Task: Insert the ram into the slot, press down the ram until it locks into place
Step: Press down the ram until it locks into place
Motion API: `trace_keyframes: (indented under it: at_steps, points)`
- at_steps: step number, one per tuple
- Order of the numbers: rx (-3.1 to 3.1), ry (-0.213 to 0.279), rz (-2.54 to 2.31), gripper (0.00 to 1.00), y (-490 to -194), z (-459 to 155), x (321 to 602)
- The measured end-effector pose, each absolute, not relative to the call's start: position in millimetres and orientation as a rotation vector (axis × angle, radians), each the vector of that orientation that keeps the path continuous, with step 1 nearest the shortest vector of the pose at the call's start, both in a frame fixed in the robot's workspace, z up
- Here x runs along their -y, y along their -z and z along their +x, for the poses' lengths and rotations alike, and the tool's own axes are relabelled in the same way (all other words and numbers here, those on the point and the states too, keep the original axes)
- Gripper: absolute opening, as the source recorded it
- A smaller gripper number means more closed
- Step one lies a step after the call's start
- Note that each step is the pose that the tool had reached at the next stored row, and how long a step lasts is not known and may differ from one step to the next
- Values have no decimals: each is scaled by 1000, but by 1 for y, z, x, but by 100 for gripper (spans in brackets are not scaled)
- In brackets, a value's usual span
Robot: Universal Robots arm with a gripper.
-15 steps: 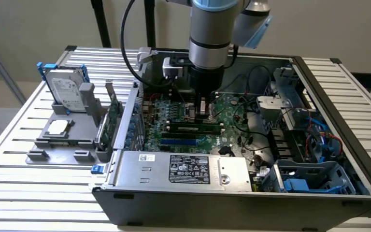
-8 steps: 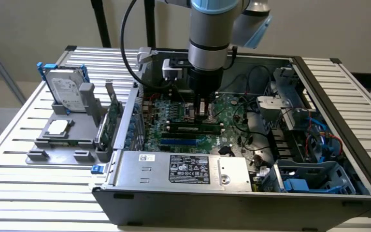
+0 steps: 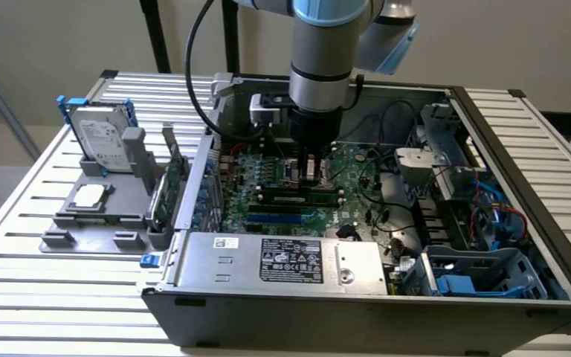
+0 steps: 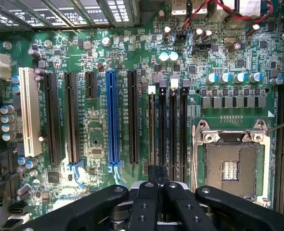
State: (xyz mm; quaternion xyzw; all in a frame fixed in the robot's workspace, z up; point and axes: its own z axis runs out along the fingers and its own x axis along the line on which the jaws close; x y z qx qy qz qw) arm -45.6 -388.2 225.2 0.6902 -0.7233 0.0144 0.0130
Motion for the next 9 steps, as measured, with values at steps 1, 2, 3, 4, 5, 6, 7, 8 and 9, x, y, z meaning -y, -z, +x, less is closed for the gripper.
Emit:
trace_keyframes:
  at_steps: [1,2,3,4,5,6,7,8,9]
  points:
    - [2254,-44,2151,11,-225,-46,388]
    - [2255,-43,2152,11,-228,-46,388]
    - [2255,-43,2151,11,-233,-46,388]
    - [2254,-43,2151,11,-237,-46,388]
    - [2254,-43,2151,11,-242,-46,388]
    - [2253,-43,2150,11,-247,-46,388]
    - [2253,-42,2150,11,-251,-46,388]
    - [2252,-41,2149,11,-255,-46,388]
    - [2252,-41,2149,11,-256,-46,388]
